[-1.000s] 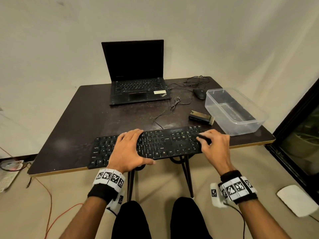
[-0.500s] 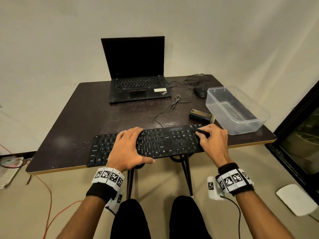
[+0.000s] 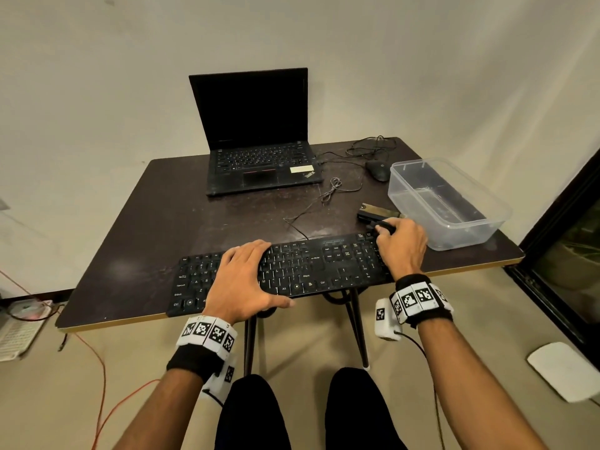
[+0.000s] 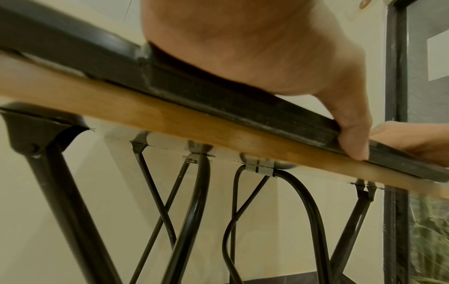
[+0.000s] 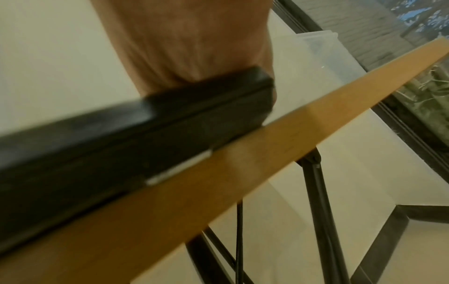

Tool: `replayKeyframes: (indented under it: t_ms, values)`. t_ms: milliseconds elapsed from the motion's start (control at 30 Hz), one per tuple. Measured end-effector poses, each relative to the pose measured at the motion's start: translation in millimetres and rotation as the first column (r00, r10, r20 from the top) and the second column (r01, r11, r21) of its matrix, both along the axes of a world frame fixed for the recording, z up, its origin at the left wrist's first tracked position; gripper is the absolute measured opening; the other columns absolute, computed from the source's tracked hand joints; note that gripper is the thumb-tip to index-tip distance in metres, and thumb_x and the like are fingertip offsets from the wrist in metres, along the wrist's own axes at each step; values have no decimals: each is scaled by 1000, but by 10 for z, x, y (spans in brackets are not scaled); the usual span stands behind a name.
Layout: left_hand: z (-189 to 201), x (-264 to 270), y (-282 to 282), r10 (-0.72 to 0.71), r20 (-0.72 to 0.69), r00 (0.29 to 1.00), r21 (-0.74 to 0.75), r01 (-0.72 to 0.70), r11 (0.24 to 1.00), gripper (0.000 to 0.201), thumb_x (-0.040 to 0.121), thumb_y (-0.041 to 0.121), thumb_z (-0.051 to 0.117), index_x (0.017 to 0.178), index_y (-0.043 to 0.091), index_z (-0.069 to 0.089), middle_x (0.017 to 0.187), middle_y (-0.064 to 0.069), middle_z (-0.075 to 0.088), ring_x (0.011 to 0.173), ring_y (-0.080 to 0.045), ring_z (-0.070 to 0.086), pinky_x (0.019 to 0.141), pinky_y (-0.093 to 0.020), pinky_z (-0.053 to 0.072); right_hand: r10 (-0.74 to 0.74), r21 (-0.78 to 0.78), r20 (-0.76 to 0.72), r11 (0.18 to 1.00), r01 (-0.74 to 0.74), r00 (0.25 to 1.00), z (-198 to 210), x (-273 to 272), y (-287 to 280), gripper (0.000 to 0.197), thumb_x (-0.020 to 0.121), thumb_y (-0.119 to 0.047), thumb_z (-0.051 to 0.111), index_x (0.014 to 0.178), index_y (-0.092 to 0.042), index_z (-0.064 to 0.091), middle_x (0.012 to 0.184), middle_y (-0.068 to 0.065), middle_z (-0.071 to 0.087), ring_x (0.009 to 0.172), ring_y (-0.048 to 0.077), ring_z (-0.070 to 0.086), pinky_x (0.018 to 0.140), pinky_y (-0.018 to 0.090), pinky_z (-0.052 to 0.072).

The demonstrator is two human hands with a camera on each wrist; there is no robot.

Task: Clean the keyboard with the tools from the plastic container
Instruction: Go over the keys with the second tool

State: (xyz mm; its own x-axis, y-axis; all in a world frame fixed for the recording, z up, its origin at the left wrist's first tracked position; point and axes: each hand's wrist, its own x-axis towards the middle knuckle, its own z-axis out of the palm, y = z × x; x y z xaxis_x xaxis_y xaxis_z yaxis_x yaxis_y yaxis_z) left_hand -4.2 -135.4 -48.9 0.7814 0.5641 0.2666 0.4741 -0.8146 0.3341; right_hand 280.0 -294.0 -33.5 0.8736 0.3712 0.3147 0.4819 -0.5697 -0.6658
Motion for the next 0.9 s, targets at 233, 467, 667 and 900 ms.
replayKeyframes:
  t_ms: [233,467,667,900]
  values:
    - [8,-2,-16,-1,18,1000,-4,2,1000,129,48,96,67,152,24,43,155,9,45,144,-11,37,128,-38,17,165,-78,17,983,-164,986,47,-138,36,18,94,-19,75,110,-18,84,108,16,79,106,39,71,96,41,54]
    - [18,1,-13,1,19,1000,-11,-1,1000,127,48,95,68,152,25,43,154,11,45,143,-10,37,127,-40,18,251,-118,55,963,-243,967,118,-251,119,13,94,-19,76,102,-20,85,99,10,81,100,32,74,93,37,56]
    - [10,-13,-5,-1,12,1000,6,1,1000,126,48,95,69,150,25,44,152,11,46,142,-10,39,127,-41,19,174,-85,57,982,-168,983,132,-202,128,15,93,-20,76,105,-19,85,103,13,81,103,36,72,98,43,55]
    - [14,-5,-8,-8,1,1000,4,8,1000,126,49,95,67,151,25,43,153,11,45,143,-10,38,127,-40,17,231,-174,111,962,-210,967,82,-210,219,10,92,-27,75,96,-25,85,91,3,81,94,30,72,99,48,46]
